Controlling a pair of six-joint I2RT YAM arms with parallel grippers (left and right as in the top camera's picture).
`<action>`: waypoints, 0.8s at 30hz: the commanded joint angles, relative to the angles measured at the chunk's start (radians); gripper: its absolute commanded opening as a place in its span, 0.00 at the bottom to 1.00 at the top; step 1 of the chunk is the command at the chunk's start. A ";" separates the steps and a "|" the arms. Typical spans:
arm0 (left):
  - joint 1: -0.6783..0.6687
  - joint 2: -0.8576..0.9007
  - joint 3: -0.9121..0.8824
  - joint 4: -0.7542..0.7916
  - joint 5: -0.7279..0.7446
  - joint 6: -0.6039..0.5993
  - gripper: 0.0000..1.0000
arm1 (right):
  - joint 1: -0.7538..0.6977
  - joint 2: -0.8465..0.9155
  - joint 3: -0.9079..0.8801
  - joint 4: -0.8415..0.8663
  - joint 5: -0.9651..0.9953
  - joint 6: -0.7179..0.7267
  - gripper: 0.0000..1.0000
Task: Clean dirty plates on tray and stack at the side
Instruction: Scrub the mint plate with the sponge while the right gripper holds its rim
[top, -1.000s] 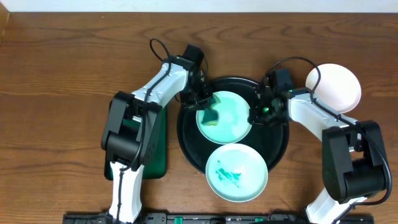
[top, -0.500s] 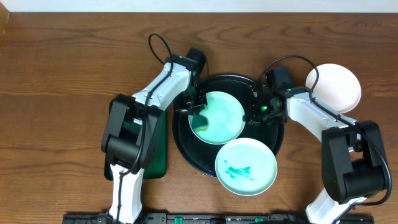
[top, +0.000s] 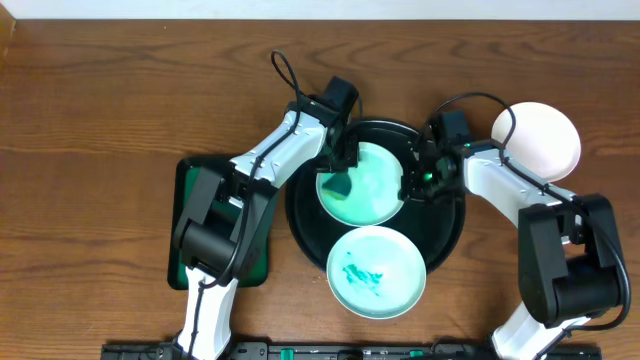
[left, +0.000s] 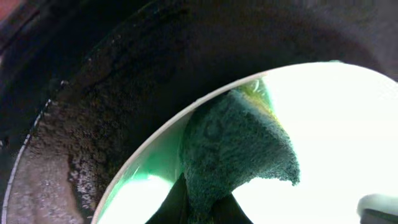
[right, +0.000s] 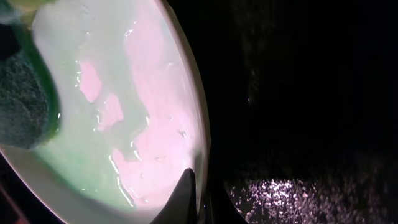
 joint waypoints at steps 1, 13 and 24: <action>-0.015 0.087 -0.031 0.066 0.103 -0.035 0.07 | 0.002 0.011 -0.014 0.016 0.056 -0.021 0.02; 0.107 0.085 0.027 -0.037 -0.042 -0.222 0.07 | 0.001 0.011 -0.014 0.021 0.063 -0.014 0.01; 0.108 -0.072 0.028 -0.087 -0.106 -0.141 0.07 | 0.002 0.011 -0.014 0.028 0.062 0.001 0.01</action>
